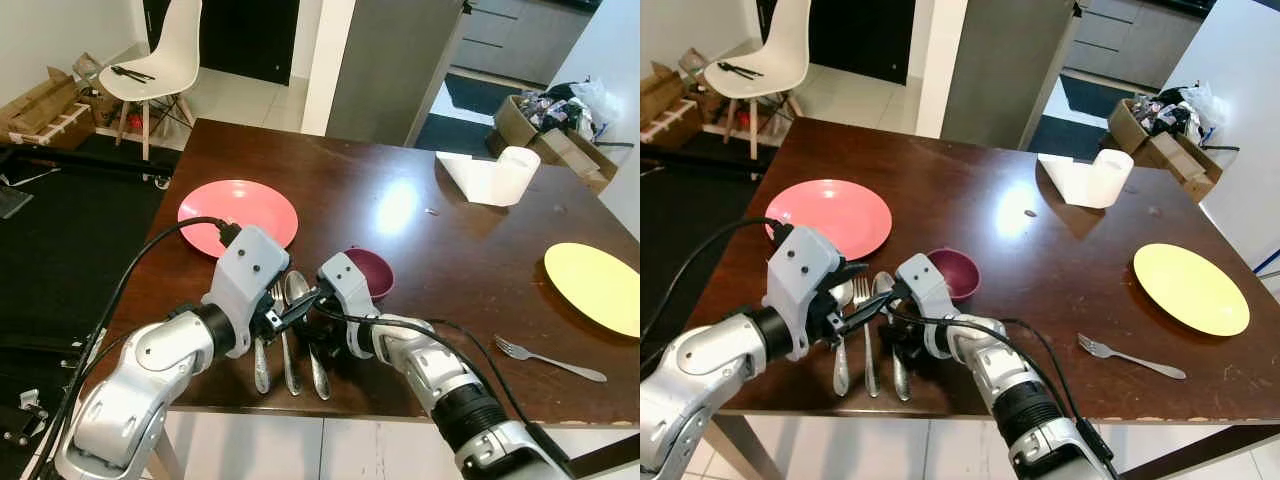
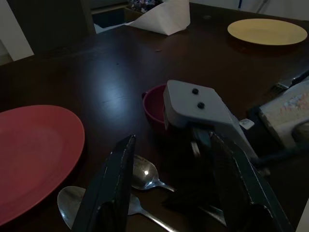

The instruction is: Setting the table

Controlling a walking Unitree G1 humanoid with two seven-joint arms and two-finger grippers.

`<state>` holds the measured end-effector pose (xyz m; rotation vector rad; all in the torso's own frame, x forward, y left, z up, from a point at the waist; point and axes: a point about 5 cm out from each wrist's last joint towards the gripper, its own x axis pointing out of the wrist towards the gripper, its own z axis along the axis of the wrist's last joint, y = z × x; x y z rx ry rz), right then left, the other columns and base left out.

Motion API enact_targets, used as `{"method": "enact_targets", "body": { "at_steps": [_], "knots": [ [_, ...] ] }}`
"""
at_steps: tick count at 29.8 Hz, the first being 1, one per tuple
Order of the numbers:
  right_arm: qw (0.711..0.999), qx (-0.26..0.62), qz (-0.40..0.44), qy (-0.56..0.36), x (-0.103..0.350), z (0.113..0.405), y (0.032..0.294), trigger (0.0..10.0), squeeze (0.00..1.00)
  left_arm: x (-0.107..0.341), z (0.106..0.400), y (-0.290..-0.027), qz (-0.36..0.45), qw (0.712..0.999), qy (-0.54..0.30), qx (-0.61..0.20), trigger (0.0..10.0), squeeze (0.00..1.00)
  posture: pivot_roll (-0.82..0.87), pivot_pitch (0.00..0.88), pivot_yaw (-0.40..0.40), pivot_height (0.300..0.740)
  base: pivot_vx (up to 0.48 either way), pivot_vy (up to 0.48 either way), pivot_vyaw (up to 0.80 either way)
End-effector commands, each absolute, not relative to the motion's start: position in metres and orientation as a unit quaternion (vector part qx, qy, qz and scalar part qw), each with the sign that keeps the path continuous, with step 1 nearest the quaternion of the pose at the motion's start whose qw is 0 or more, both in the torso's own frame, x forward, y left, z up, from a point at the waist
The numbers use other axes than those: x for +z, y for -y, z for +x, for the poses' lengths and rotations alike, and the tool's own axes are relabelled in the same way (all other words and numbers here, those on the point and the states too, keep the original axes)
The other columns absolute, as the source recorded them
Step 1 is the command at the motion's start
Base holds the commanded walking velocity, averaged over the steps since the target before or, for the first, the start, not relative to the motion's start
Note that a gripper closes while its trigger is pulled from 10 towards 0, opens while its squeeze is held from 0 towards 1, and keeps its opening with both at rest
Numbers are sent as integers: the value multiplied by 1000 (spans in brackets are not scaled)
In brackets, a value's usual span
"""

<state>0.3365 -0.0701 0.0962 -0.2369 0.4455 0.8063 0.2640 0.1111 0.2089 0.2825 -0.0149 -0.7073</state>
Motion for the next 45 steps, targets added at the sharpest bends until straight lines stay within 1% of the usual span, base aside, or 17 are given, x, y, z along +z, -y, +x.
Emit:
{"method": "enact_targets", "body": {
  "at_steps": [1,7,19,23,26,28,29,30,31,32,33,35,37,39,43,45],
  "knots": [
    [841,331,-171,-392,18,299,116,0,0,209,260,-106,135,925,6,-355,10000,0,94,129,-110,740,0,0,0],
    [837,330,-175,-400,14,296,122,0,0,208,260,-105,133,926,5,-352,10000,0,90,126,-110,740,0,0,0],
    [850,332,-148,-381,21,301,123,0,0,208,264,-104,132,927,7,-351,10000,0,77,97,-97,740,0,0,0],
    [861,327,-139,-365,26,304,125,0,0,208,265,-103,131,927,8,-351,10000,0,72,91,-91,740,0,0,0],
    [886,320,-101,-321,44,311,124,0,0,207,267,-103,129,929,10,-346,10000,0,70,80,-79,740,0,0,0],
    [905,317,-71,-276,62,316,123,0,0,208,269,-104,127,933,14,-336,10000,0,63,71,-65,740,0,0,0],
    [905,317,-71,-276,62,316,123,0,0,208,269,-104,127,933,14,-336,10000,0,63,71,-65,740,0,0,0],
    [916,312,-48,-246,75,318,121,0,0,209,271,-105,122,938,17,-325,10000,0,61,67,-56,740,0,0,0],
    [929,330,-11,-167,105,314,115,6039,0,214,276,-109,110,947,26,-300,10000,0,55,56,-29,740,0,0,0],
    [930,336,-3,-148,112,312,113,6039,0,215,277,-111,107,949,28,-294,10000,0,55,56,-29,740,0,0,0],
    [934,336,10,-123,120,307,111,10000,0,217,279,-114,100,953,30,-283,10000,0,47,52,-14,740,0,0,0],
    [936,333,19,-110,125,305,110,10000,0,218,281,-116,95,956,31,-276,10000,0,47,52,-14,740,0,0,0],
    [939,334,35,-75,137,294,103,10000,0,222,283,-124,87,960,34,-263,10000,0,26,38,19,740,0,0,0],
    [937,342,41,-54,145,284,98,10000,0,225,286,-129,83,962,37,-257,10000,0,16,30,28,740,0,0,0],
    [931,360,54,-24,159,270,89,10000,0,230,292,-134,80,966,45,-243,10000,0,3,21,33,740,0,0,0],
    [931,360,54,-23,160,270,89,10000,0,230,293,-134,80,966,46,-241,10000,0,2,19,30,740,0,0,0]
  ]
}}
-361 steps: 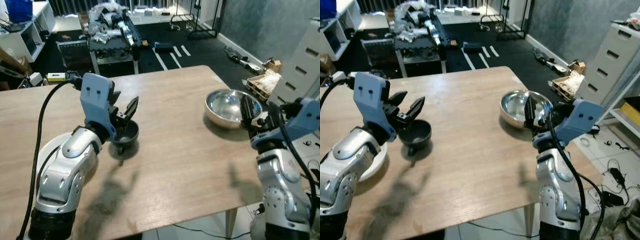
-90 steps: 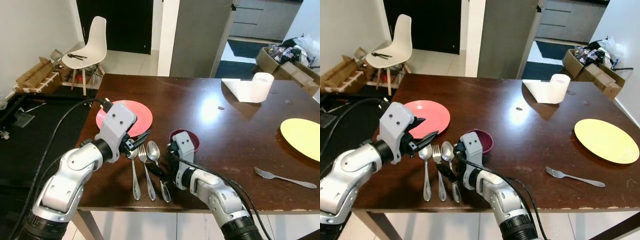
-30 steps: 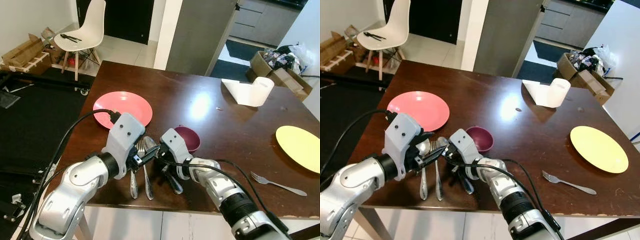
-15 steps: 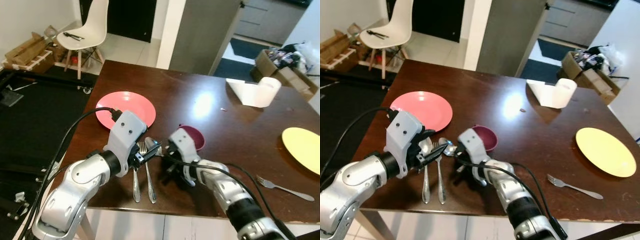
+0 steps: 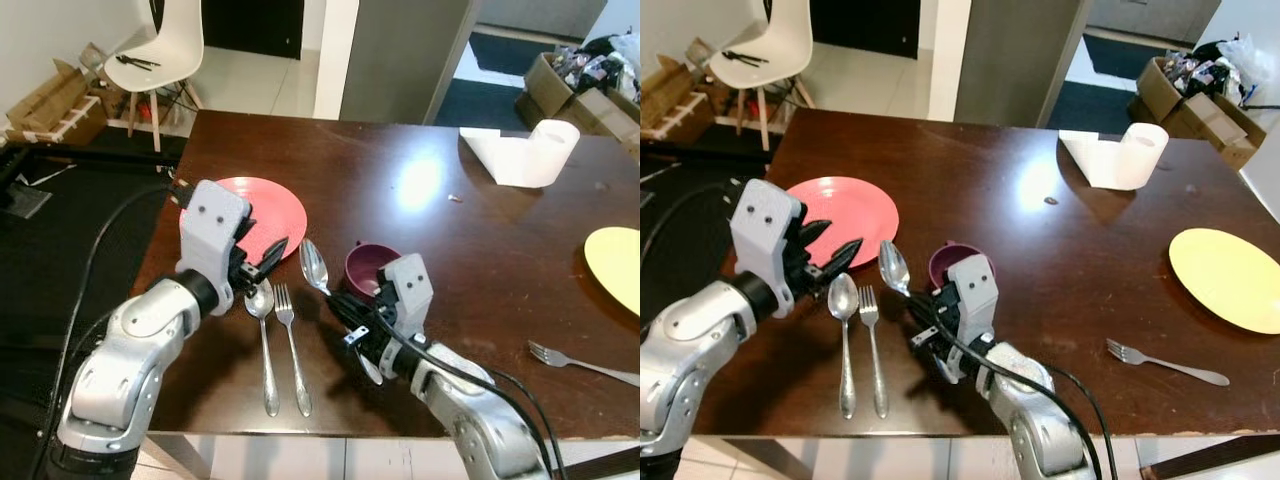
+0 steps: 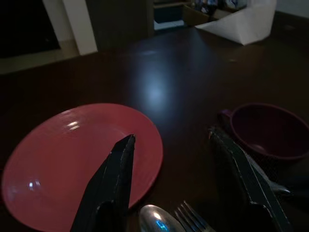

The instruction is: Setting the table

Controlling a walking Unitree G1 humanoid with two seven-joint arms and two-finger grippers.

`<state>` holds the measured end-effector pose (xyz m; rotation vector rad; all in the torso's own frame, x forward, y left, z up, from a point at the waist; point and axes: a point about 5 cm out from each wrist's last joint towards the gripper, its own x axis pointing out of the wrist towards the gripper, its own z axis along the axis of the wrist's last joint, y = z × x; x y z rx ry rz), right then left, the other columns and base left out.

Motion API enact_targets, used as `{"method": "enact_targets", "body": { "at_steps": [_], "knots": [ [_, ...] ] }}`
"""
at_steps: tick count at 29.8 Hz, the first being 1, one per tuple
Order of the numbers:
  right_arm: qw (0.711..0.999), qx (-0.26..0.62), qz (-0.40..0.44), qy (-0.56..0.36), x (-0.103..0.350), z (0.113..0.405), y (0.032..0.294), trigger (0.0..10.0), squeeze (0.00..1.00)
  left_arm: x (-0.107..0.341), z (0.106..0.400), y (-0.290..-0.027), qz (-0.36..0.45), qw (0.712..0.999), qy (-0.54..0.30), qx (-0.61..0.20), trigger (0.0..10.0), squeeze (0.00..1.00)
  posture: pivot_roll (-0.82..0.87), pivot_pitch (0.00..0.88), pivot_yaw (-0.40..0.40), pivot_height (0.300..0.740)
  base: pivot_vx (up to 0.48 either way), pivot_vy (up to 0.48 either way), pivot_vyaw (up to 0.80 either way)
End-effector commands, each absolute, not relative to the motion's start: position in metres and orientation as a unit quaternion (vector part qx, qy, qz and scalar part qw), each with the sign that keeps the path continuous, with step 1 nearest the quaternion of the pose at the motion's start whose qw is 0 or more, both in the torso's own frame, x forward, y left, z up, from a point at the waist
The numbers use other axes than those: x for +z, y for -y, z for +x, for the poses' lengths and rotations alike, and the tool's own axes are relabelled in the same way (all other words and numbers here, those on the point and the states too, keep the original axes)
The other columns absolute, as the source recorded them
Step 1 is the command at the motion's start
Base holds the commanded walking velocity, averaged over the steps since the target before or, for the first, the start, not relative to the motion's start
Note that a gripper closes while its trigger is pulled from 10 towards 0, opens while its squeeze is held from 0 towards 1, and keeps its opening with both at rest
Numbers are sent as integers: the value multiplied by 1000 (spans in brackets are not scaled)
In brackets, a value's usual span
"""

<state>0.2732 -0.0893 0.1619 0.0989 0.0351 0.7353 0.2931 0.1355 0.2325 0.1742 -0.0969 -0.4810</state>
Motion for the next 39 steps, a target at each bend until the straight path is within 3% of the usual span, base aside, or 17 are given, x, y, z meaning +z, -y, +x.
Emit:
{"method": "enact_targets", "body": {
  "at_steps": [1,8,15,27,39],
  "knots": [
    [931,360,54,-23,161,270,89,10000,0,230,294,-135,79,967,48,-239,10000,0,1,18,27,740,0,0,0],
    [954,298,43,-11,165,276,104,10000,0,227,297,-147,65,984,56,-156,10000,0,6,8,9,740,0,0,0],
    [973,225,37,38,176,282,120,10000,0,219,292,-153,75,986,60,-135,10000,0,-4,0,23,740,0,0,0],
    [975,176,23,131,208,281,126,10000,0,221,294,-158,83,987,83,-106,10000,0,-24,0,43,740,0,0,0],
    [980,149,34,124,202,285,128,10000,0,219,296,-159,80,989,85,-96,10000,0,-24,0,44,740,0,0,0]
  ]
}}
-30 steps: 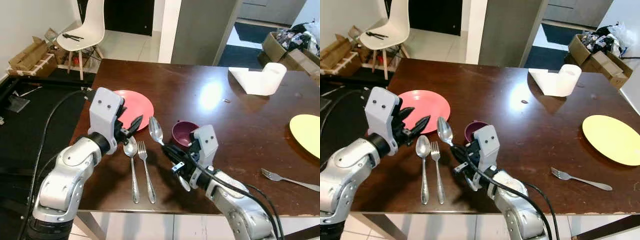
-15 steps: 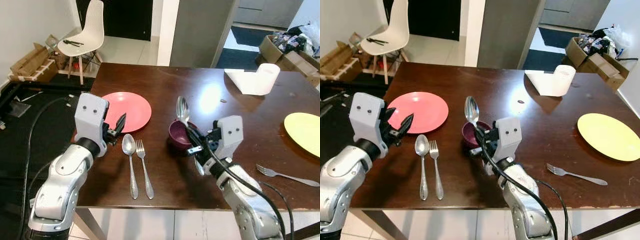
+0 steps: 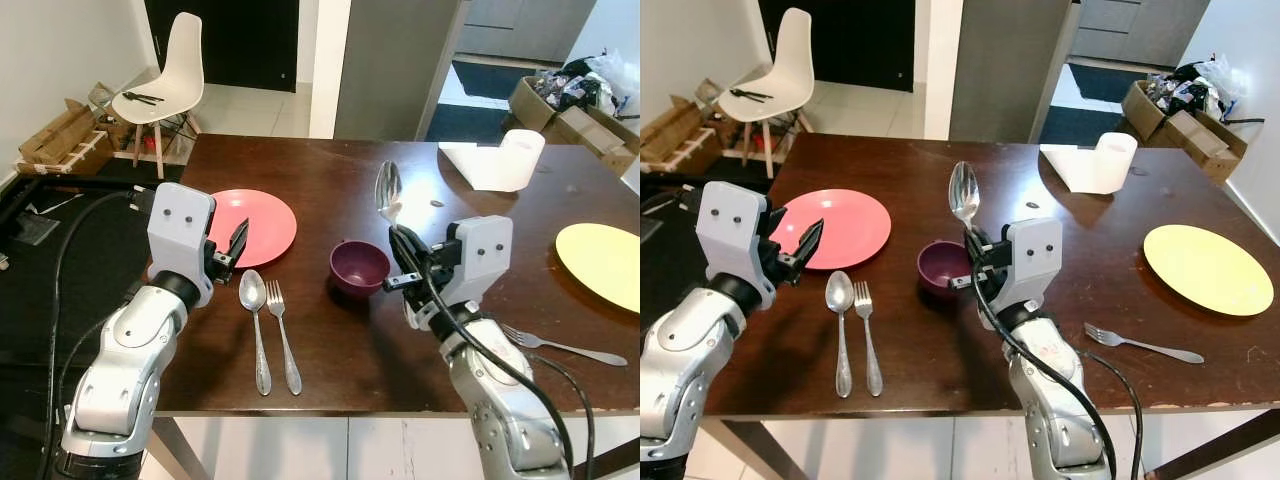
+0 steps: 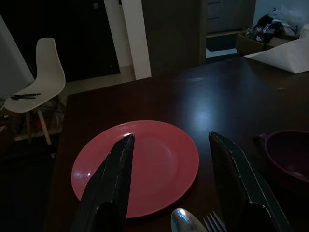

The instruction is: Setting the table

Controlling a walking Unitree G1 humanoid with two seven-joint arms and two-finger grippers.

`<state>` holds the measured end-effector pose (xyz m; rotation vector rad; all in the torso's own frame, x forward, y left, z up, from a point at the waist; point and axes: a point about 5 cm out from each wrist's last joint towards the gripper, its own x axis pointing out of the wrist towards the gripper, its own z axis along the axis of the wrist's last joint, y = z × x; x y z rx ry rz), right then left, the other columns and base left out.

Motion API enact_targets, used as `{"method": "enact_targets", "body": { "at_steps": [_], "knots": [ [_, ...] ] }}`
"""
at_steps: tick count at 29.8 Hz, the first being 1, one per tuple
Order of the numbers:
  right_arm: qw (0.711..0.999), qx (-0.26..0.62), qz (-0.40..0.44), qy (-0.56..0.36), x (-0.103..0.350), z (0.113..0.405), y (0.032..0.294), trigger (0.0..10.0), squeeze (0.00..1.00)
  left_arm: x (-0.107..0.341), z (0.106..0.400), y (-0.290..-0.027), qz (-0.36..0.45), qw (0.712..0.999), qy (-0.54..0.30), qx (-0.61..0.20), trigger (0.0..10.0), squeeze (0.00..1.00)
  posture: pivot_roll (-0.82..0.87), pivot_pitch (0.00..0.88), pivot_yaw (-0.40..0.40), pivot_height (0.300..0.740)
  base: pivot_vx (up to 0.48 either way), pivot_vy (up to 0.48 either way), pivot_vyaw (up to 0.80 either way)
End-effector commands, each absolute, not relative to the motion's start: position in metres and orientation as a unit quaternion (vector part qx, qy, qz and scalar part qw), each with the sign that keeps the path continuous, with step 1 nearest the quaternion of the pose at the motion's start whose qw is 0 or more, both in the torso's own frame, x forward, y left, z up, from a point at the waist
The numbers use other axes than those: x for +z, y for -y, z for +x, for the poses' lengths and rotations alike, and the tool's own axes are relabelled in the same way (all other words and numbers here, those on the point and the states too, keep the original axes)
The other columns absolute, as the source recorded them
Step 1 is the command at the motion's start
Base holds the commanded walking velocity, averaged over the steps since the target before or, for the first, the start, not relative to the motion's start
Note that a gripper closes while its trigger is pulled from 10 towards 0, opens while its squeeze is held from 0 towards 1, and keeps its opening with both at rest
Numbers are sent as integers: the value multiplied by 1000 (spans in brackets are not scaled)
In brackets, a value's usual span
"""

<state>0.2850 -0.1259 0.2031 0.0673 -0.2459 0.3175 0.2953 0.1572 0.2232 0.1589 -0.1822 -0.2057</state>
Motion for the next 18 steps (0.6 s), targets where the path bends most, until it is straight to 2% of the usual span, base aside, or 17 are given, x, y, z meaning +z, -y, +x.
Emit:
{"method": "enact_targets", "body": {
  "at_steps": [1,18],
  "knots": [
    [981,148,34,123,201,286,129,10000,0,219,296,-159,79,989,85,-95,10000,0,-24,0,42,740,0,0,0],
    [983,140,35,113,195,288,130,10000,0,218,299,-159,72,990,88,-88,10000,0,-24,0,42,740,0,0,0]
  ]
}}
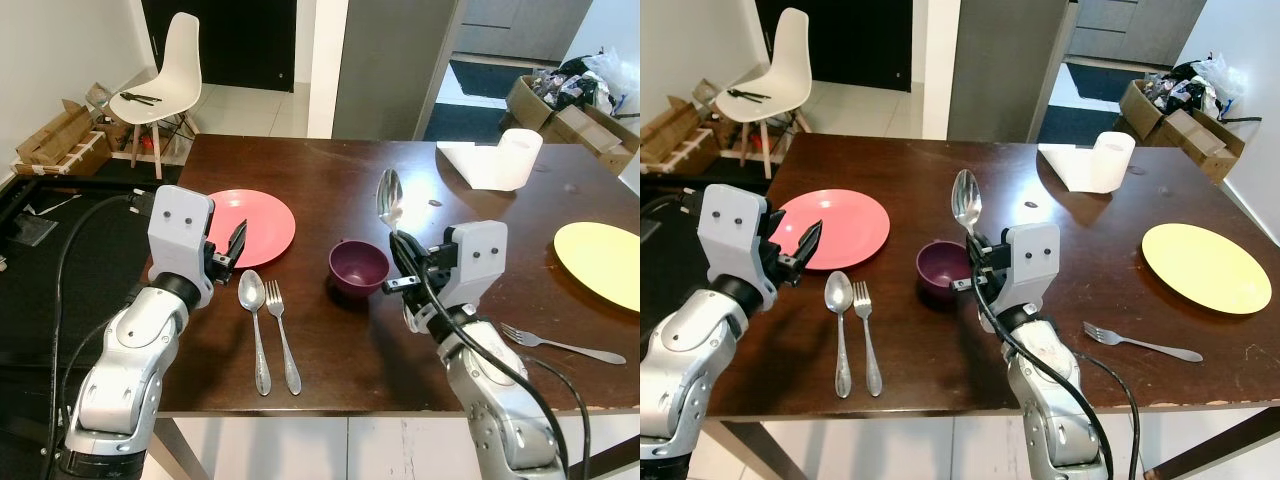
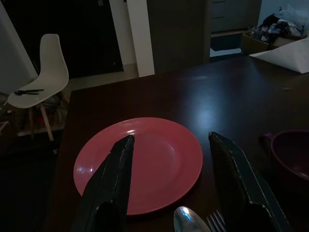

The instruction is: Setting the table

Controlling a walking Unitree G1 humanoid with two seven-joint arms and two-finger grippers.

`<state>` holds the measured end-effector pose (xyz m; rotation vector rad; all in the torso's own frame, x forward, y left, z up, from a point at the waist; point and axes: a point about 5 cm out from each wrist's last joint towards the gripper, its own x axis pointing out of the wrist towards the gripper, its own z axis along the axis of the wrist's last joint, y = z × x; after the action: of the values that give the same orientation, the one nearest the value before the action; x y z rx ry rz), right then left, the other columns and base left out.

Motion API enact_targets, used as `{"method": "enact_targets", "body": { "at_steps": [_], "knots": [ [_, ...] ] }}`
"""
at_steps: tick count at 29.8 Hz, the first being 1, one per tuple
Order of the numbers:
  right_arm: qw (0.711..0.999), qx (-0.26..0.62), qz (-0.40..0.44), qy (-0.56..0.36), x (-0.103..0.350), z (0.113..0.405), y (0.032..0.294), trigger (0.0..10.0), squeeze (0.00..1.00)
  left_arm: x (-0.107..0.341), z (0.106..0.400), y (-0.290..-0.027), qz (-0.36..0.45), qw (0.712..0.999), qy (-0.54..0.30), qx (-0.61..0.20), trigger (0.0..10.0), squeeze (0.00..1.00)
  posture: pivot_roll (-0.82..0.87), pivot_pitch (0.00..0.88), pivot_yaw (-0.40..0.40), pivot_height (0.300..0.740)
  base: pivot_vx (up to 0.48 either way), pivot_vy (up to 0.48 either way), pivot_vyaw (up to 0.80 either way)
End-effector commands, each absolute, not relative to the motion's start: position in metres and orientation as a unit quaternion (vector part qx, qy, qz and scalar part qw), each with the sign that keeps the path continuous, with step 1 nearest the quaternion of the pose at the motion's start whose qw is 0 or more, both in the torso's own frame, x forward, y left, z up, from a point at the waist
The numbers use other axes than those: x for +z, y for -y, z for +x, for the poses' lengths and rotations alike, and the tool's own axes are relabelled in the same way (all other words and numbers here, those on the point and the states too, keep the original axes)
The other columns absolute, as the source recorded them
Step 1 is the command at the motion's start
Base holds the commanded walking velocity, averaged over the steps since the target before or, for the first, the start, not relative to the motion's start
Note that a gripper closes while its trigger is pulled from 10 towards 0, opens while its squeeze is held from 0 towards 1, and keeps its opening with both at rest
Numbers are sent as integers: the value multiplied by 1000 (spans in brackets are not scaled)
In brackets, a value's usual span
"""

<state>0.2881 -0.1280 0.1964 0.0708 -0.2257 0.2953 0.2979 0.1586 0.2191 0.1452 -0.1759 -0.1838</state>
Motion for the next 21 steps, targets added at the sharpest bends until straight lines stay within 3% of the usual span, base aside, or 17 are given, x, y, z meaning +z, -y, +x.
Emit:
{"method": "enact_targets", "body": {
  "at_steps": [1,7,21],
  "knots": [
    [983,141,34,112,194,288,129,10000,0,218,299,-159,71,990,88,-88,10000,0,-25,0,40,740,0,0,0],
    [983,142,32,110,193,288,130,10000,0,216,299,-158,68,990,86,-87,10000,0,-27,0,37,740,-42,0,0],
    [984,141,26,106,191,290,131,10000,0,215,299,-159,63,991,85,-83,10000,0,-26,0,34,740,-355,0,0]
  ]
}}
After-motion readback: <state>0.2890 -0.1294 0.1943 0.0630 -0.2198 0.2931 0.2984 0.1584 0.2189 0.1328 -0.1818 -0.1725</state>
